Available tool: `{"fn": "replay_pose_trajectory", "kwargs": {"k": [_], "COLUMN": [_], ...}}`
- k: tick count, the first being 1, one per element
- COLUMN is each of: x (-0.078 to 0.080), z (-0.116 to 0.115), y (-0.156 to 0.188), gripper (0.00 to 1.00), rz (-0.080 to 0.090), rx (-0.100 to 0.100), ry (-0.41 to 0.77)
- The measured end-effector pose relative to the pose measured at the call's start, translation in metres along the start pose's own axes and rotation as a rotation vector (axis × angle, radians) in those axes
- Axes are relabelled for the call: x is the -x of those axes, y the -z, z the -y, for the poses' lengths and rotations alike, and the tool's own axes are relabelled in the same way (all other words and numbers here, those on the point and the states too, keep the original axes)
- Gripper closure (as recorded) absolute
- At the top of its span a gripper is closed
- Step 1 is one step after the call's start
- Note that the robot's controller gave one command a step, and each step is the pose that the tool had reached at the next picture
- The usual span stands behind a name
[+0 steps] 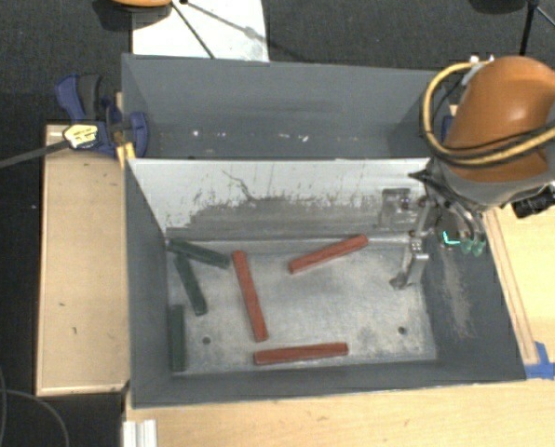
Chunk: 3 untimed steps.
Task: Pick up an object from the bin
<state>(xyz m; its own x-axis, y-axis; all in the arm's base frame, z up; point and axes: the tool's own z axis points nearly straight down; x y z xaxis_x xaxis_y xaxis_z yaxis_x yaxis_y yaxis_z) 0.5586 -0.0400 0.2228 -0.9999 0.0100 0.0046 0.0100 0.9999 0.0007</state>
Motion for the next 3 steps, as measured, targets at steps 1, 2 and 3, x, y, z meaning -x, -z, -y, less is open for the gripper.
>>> {"fn": "replay_pose_trajectory", "kwargs": {"k": [1, 2, 3], "x": [0.002, 0.007, 0.023], "z": [0.000, -0.044, -0.064], "y": [0.004, -0.041, -0.108], "gripper": [0.00, 0.00, 0.00], "rz": [0.008, 0.015, 0.011], "rx": [-0.001, -0.002, 0.001], "ry": [0.001, 0.058, 0.056]}}
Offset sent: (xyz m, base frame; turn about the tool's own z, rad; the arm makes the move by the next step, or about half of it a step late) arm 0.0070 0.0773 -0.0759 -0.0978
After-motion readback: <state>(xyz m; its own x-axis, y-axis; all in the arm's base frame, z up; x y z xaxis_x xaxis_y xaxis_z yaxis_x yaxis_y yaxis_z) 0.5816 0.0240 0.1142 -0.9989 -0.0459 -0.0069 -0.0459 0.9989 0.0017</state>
